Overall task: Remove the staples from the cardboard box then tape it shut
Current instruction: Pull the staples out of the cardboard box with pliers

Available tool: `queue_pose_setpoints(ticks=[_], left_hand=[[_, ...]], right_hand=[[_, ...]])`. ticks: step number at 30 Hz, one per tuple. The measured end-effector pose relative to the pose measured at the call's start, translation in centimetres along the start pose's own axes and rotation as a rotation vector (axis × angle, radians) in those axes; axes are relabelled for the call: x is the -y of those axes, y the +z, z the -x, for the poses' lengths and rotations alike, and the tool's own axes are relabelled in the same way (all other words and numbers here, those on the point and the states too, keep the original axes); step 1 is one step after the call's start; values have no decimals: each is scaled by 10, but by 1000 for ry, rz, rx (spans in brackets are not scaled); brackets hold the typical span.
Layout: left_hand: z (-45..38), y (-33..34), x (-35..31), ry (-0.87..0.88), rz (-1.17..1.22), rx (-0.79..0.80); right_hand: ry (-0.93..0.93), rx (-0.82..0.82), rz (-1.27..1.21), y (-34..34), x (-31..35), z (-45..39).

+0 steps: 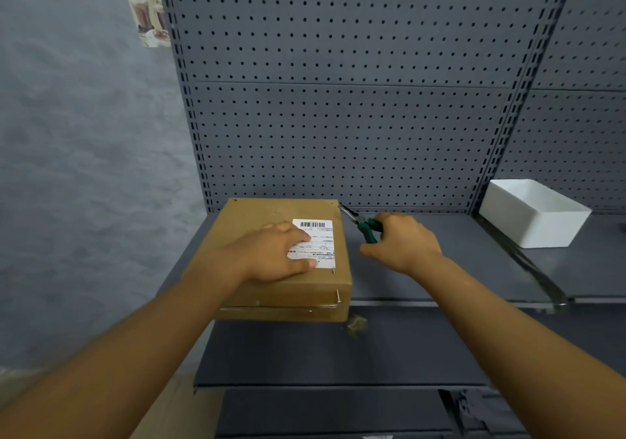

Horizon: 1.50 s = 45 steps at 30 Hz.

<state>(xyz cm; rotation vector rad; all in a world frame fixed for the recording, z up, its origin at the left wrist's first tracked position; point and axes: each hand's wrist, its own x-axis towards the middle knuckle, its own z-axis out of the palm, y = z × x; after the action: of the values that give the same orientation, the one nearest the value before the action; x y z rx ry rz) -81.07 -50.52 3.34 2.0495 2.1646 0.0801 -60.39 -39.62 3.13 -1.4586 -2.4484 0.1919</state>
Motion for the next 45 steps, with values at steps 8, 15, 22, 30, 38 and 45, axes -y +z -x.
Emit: queue_pose_setpoints(ticks=[8,15,22,30,38,45], left_hand=[[-12,10,-13,-92,-85,-36],[-26,14,-22,-128,-103,-42],[-23,11,-16,-71,-40,40],[-4,7,-22,20,65,67],[3,2,-18,71,52,122],[1,3,-32,66,-2,-40]], right_hand=[[-15,-9,-65,-2,-5,-6],[-7,12,-146,2,-15,-14],[-50,50,-186,7,3,-27],[-80,47,-149,4,21,-33],[-20,34,-185,-4,-2,-27],[4,59,-202,-6,-11,-19]])
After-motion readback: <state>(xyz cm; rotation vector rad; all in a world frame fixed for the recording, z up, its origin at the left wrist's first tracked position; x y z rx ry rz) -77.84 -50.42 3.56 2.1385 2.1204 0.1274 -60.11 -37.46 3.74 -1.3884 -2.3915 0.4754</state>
